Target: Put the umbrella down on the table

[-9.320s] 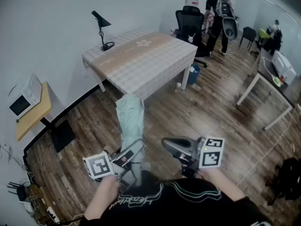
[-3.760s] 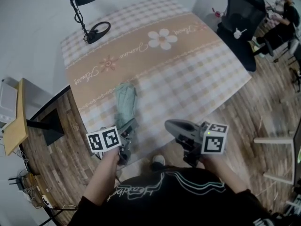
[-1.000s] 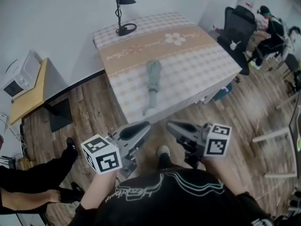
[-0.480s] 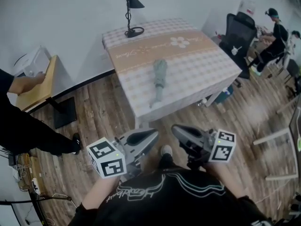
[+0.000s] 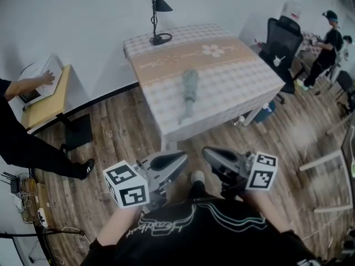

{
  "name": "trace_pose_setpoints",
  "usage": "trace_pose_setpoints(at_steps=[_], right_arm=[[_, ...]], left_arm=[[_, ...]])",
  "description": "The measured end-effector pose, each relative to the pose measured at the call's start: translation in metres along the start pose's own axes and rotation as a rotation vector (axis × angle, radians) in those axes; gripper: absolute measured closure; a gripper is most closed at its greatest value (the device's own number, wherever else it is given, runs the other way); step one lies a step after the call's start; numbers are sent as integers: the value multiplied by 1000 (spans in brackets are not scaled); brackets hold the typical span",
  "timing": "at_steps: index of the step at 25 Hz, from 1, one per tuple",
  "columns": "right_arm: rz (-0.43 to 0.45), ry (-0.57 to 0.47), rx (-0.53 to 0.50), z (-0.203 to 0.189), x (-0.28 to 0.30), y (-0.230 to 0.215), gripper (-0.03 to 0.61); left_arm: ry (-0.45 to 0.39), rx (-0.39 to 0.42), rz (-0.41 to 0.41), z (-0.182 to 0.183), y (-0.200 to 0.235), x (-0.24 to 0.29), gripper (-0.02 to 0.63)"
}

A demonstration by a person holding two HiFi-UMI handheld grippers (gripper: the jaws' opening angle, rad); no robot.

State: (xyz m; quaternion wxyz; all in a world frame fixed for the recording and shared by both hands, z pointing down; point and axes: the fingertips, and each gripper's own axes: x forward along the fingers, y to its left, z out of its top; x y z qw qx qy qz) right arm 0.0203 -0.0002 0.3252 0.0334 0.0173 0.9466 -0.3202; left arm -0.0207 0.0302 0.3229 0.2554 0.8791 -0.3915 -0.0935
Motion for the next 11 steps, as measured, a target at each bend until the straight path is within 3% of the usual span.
trace_pose_setpoints(at_steps=[11], right_arm=[[-32,-5,10,0,-8,0,566]], left_arm=[[4,-3,-30,0,-7,7,617]])
